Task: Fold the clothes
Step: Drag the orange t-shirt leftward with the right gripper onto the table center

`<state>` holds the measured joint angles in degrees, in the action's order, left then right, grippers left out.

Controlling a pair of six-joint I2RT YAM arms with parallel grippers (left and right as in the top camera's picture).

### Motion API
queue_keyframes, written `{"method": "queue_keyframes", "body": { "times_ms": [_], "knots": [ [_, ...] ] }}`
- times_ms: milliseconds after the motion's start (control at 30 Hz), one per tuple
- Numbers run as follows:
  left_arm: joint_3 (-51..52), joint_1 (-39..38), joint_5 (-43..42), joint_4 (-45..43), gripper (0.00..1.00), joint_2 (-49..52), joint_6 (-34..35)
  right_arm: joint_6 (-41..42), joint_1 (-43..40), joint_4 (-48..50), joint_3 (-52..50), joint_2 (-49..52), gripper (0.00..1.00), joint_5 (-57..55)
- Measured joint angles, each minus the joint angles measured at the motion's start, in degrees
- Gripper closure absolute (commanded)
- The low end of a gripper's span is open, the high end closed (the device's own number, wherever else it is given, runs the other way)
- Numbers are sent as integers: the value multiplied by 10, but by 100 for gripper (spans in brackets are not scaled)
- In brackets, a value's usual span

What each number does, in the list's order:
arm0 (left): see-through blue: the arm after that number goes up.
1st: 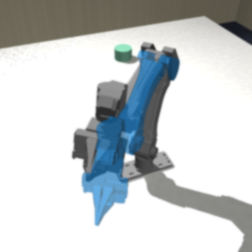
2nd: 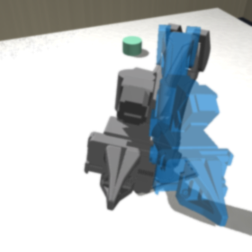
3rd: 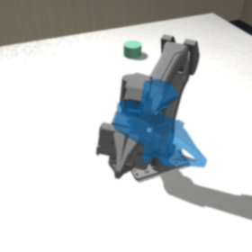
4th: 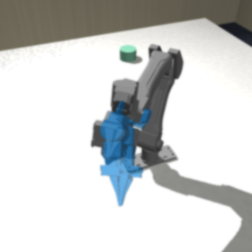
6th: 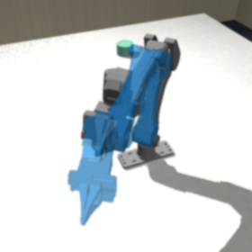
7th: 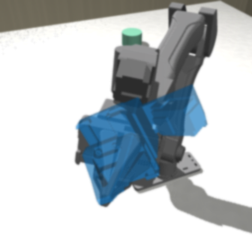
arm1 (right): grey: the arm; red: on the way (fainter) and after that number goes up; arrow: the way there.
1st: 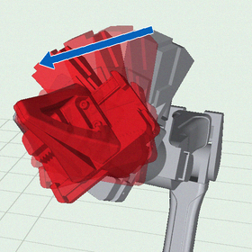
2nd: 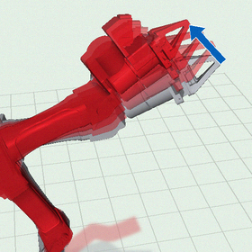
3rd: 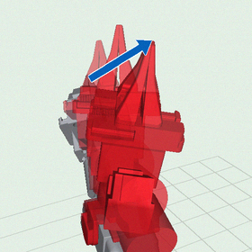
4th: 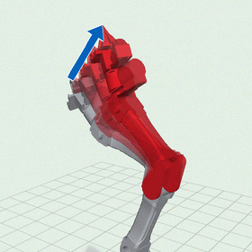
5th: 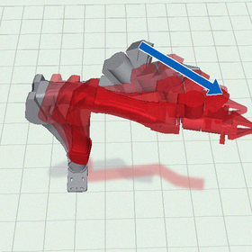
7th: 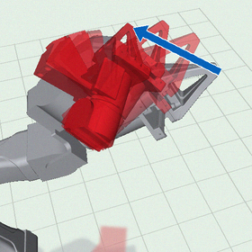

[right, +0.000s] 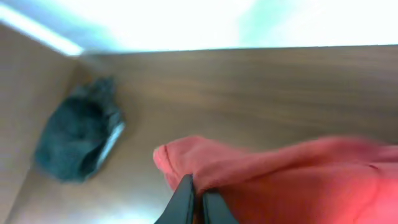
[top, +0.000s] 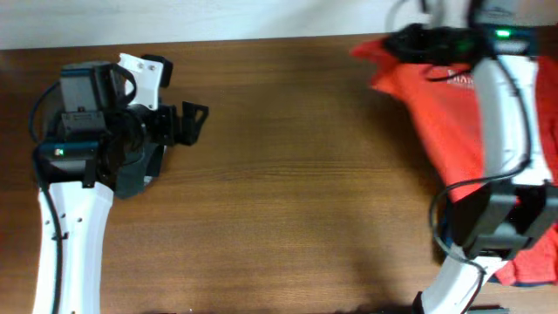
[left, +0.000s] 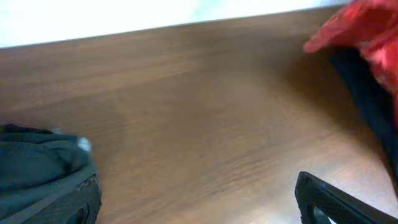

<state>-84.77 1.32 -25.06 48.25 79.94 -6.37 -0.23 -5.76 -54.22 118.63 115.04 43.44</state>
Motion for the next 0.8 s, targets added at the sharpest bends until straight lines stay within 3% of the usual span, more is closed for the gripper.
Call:
{"method": "queue_keyframes", "body": {
  "times_ms": [367, 433, 500, 667, 800],
  "knots": [
    [-21, 147, 7, 2, 1, -85, -1, -2, 355, -28, 1, 3, 95, -127],
    [-22, 168, 7, 5, 1, -94, -2, -3, 404, -28, 1, 12, 91, -149],
    [-22, 179, 9, 5, 1, -96, -2, -8, 451, -31, 1, 24, 71, -161],
    [-22, 180, 9, 6, 1, -96, -9, -51, 498, -41, 1, 32, 64, -186],
    [-22, 179, 9, 20, 1, -94, -13, -44, 458, -45, 1, 31, 54, -221]
  ]
}}
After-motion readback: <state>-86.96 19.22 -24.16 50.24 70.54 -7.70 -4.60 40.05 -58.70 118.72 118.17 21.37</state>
